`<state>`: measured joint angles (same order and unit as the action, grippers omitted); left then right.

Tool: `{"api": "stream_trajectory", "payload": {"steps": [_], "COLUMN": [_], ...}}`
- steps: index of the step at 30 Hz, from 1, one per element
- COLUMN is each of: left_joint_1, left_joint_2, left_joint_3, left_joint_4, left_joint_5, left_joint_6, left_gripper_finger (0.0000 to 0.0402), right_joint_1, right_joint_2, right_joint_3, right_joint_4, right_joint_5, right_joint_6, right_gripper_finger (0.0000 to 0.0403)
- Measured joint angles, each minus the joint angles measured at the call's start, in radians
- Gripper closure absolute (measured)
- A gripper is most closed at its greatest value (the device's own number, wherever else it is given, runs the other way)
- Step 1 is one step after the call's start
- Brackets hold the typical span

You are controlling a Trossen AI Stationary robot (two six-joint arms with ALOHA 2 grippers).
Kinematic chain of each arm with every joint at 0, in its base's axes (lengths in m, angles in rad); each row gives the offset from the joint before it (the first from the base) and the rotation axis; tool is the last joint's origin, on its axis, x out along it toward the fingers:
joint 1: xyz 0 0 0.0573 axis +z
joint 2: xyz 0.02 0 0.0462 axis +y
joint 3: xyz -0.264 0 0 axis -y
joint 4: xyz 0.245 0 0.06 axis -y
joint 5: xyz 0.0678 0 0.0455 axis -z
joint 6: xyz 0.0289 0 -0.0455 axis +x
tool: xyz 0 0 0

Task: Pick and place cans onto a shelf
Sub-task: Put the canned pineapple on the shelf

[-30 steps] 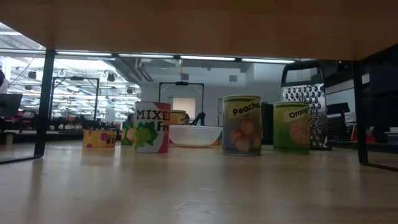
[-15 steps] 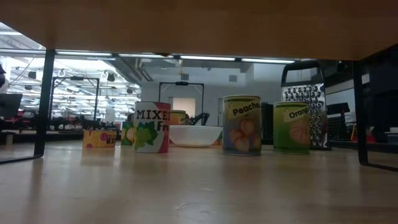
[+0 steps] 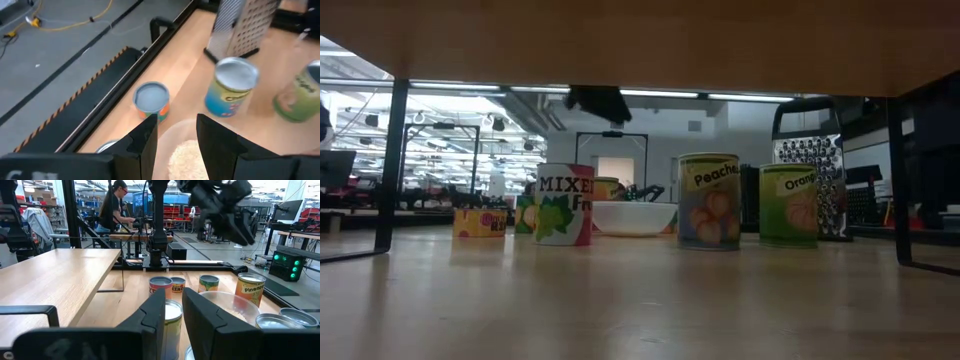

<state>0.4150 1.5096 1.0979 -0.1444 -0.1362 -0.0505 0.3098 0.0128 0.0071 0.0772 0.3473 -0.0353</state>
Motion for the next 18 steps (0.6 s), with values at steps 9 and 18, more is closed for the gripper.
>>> {"api": "stream_trajectory", "payload": {"steps": [9, 18], "left_joint_1": [0.057, 0.072], "left_joint_2": [0.119, 0.178], "left_joint_3": [0.012, 0.012], "left_joint_4": [-0.003, -0.007], "left_joint_5": [0.0, 0.0], "left_joint_6": [-0.001, -0.003], "left_gripper_finger": [0.0273, 0.0273], "right_joint_1": [0.0, 0.0], "right_joint_2": [0.0, 0.0], "right_joint_3": [0.0, 0.0], "right_joint_4": [0.0, 0.0], "right_joint_5": [0.0, 0.0], "right_joint_6": [0.0, 0.0], "right_gripper_finger": [0.0331, 0.0331]}}
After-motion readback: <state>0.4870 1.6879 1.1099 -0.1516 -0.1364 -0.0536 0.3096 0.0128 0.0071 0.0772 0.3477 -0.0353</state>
